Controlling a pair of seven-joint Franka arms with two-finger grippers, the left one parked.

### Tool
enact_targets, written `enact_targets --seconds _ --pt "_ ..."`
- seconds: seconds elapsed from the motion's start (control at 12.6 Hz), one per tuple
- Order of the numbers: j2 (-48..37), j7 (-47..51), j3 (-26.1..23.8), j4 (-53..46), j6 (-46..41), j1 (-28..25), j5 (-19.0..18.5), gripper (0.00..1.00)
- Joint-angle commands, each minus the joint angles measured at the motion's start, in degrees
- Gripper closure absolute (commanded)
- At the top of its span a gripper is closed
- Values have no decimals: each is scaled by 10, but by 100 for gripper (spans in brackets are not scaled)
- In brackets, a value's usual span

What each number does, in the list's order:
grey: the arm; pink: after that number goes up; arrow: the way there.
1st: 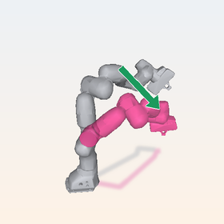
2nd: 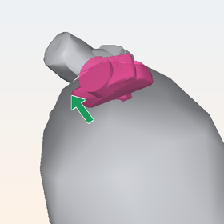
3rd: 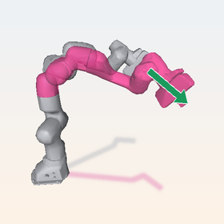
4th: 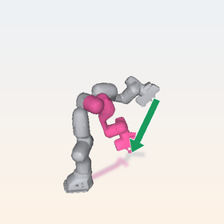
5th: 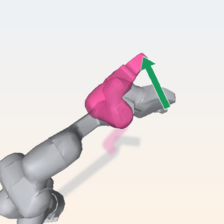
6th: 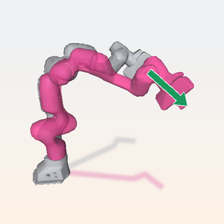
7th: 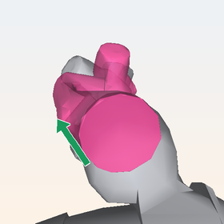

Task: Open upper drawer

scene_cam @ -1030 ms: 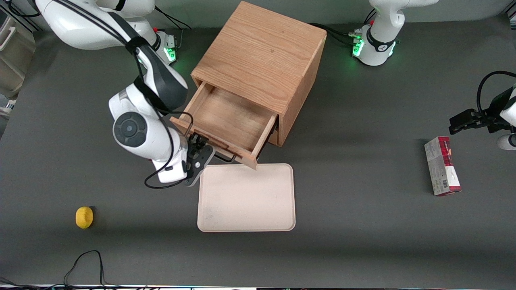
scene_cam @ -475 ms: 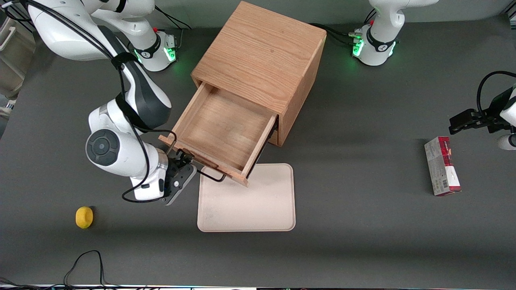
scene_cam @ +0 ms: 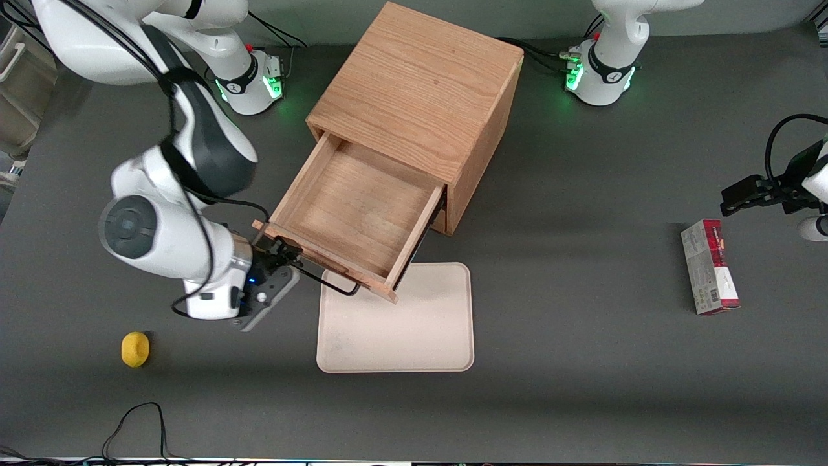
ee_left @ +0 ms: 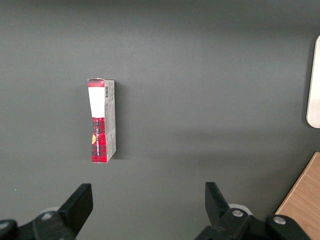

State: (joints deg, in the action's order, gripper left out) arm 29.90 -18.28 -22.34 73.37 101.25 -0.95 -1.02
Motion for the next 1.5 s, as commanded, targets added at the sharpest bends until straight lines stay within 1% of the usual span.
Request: enact_targets --seconds 0.0,0.16,0.32,0.4,0.48,0.55,0.63,0.71,0.87,1.11,1.43 --pt "-100 23 89 36 -44 2 85 0" --pt "-191 52 143 121 -47 3 86 0" --pt "-294 74 189 232 -46 3 86 0" --pt "-343 92 206 286 -46 2 86 0" --pt "-392 117 213 335 -45 2 83 0" --pt "-434 173 213 376 -46 2 68 0" --pt "-458 224 208 395 -52 1 36 0" --pt "-459 237 208 389 -78 2 20 0" --pt "-449 242 217 377 -86 7 18 0" --pt "-404 272 225 340 -80 13 16 0" --pt "-411 270 229 320 -86 11 17 0"
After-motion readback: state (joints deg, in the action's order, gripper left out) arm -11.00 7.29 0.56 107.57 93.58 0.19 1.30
